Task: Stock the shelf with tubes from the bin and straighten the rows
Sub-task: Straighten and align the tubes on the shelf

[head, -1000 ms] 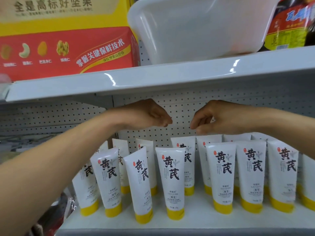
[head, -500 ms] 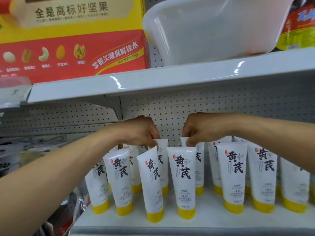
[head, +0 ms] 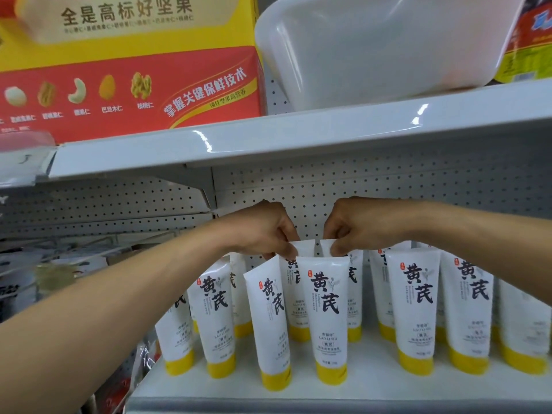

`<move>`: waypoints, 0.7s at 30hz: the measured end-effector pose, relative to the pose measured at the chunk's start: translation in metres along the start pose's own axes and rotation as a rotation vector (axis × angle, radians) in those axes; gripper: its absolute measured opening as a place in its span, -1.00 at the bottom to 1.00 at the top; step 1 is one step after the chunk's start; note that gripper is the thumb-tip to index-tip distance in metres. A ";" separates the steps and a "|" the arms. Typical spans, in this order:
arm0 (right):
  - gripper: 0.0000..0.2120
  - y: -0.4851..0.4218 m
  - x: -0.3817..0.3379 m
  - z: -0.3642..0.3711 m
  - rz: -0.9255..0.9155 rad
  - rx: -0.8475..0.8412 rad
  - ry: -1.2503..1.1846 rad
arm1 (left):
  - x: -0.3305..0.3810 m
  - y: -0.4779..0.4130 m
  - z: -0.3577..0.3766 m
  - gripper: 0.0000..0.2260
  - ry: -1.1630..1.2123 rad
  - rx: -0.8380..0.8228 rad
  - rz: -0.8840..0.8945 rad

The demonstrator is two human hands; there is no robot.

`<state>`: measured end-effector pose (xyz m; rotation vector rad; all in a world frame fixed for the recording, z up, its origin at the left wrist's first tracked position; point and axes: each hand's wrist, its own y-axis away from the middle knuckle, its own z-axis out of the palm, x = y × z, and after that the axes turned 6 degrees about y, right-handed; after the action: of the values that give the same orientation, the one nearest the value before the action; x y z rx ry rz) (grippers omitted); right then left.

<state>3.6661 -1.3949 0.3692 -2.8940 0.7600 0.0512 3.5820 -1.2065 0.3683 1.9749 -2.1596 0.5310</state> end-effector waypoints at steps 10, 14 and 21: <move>-0.91 0.002 -0.001 0.000 0.021 -0.004 -0.010 | 0.007 0.001 0.002 -0.87 -0.021 -0.003 0.021; -0.91 0.002 -0.001 -0.001 0.019 -0.014 -0.011 | 0.008 0.002 0.002 -0.87 -0.023 -0.009 0.014; -0.83 0.010 -0.008 -0.007 0.013 0.093 -0.016 | 0.006 0.008 0.001 -0.84 -0.012 0.015 0.000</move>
<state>3.6546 -1.4007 0.3755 -2.7973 0.7579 0.0396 3.5740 -1.2123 0.3686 1.9902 -2.1690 0.5384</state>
